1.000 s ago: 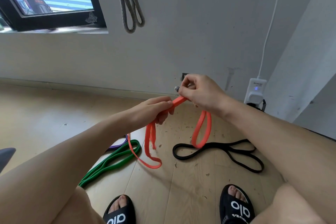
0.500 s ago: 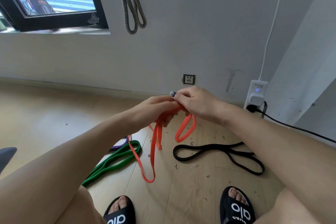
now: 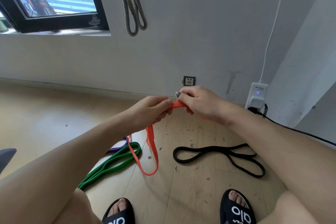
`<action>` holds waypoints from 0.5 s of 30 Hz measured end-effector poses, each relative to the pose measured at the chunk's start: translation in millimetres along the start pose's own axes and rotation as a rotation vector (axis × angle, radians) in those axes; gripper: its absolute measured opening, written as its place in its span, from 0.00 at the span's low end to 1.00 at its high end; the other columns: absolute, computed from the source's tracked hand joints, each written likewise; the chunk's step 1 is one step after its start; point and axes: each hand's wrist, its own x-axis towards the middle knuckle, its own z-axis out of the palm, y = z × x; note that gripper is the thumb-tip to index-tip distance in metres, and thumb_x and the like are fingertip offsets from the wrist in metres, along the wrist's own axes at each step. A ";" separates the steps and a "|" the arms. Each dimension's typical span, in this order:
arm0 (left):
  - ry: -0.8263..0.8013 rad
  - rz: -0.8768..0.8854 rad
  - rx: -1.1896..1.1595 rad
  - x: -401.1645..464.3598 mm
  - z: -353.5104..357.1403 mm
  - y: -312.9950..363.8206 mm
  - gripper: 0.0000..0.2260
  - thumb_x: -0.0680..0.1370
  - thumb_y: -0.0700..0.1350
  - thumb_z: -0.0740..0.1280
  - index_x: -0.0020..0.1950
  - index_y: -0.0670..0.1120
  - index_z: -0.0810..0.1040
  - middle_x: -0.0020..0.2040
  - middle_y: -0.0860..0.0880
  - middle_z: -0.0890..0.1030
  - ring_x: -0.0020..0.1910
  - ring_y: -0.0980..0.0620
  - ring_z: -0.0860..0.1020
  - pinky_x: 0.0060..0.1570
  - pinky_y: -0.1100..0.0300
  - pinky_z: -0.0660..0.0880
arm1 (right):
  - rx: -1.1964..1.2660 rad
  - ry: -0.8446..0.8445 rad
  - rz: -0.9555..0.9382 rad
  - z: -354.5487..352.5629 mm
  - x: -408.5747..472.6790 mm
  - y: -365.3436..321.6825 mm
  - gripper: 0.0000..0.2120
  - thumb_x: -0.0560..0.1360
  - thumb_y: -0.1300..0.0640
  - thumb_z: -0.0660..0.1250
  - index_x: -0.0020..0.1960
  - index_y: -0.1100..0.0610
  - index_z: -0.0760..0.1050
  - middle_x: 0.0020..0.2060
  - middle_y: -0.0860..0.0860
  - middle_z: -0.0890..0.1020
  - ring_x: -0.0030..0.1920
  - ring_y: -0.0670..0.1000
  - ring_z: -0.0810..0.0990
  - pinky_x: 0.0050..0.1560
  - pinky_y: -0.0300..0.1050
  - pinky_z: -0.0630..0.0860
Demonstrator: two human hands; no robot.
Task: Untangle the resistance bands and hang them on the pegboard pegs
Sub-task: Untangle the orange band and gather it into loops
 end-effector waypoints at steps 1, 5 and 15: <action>0.011 0.008 -0.004 0.7 1.1 0.3 0.17 0.87 0.46 0.55 0.44 0.42 0.76 0.31 0.53 0.68 0.30 0.54 0.64 0.33 0.58 0.62 | 0.019 -0.025 -0.008 3.0 -0.4 -0.9 0.22 0.85 0.45 0.57 0.40 0.56 0.78 0.32 0.53 0.79 0.31 0.46 0.74 0.35 0.40 0.71; -0.014 0.007 -0.108 -0.4 4.3 3.2 0.19 0.87 0.47 0.55 0.45 0.36 0.75 0.30 0.51 0.65 0.30 0.53 0.62 0.31 0.60 0.63 | -0.028 0.001 -0.060 7.4 2.9 -2.3 0.27 0.83 0.39 0.58 0.35 0.56 0.77 0.31 0.55 0.76 0.31 0.49 0.72 0.38 0.47 0.70; -0.017 -0.032 0.058 -6.3 -2.5 0.6 0.20 0.87 0.50 0.56 0.39 0.44 0.75 0.29 0.52 0.69 0.29 0.53 0.64 0.32 0.58 0.64 | 0.002 0.066 0.092 -10.4 0.4 12.3 0.25 0.85 0.43 0.57 0.37 0.59 0.75 0.28 0.52 0.78 0.28 0.47 0.73 0.35 0.41 0.70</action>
